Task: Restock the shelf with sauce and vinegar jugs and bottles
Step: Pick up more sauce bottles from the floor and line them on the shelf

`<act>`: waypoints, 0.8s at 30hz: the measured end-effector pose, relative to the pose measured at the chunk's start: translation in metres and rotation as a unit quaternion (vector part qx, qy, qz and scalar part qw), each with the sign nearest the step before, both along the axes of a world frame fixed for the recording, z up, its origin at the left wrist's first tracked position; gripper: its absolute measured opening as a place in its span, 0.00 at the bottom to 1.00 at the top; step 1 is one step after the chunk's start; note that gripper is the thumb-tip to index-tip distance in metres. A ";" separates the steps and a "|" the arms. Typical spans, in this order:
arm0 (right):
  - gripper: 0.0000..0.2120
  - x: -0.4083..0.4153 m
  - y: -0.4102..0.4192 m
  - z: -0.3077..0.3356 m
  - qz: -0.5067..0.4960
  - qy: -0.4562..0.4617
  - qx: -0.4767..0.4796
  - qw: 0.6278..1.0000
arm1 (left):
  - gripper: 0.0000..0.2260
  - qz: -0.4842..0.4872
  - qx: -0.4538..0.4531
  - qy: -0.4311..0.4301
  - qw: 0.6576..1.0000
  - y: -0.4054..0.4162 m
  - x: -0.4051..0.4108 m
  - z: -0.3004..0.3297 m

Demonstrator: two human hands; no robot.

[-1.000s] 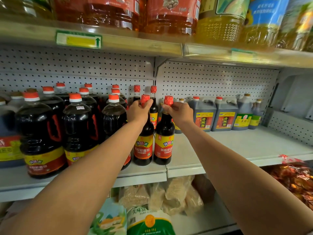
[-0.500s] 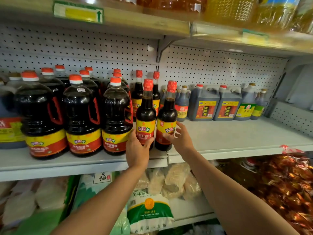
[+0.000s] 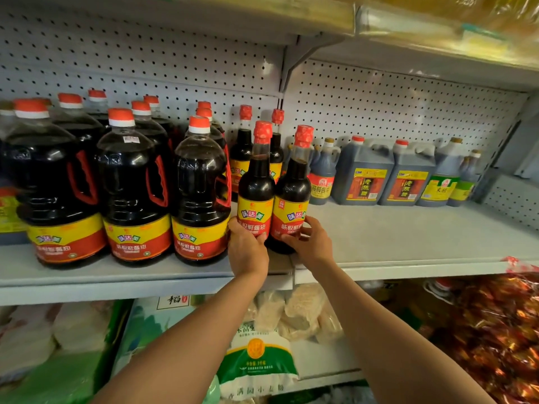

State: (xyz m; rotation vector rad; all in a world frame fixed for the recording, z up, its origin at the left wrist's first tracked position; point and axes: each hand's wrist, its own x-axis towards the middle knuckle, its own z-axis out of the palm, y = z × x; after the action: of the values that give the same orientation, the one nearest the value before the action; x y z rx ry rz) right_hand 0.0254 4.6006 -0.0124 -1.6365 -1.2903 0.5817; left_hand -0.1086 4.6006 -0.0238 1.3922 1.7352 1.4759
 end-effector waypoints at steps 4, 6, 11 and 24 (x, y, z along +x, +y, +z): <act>0.33 0.002 0.019 0.002 0.001 -0.031 -0.007 0.999 | 0.27 -0.004 -0.009 -0.003 1.000 0.022 0.006 0.000; 0.33 0.004 0.029 0.000 0.007 -0.037 -0.004 0.999 | 0.28 -0.008 -0.021 -0.007 1.000 0.038 0.004 0.003; 0.33 0.005 0.053 -0.003 0.018 -0.035 0.000 0.999 | 0.35 -0.017 -0.015 -0.036 0.999 0.069 0.003 0.005; 0.36 0.008 0.060 -0.006 0.013 -0.073 -0.025 0.997 | 0.32 -0.024 -0.014 -0.054 0.998 0.074 0.002 0.009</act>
State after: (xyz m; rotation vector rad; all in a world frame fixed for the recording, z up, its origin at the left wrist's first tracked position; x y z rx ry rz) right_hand 0.0335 4.6604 -0.0180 -1.7336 -1.4142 0.5215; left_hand -0.1068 4.6744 -0.0153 1.3057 1.6389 1.4683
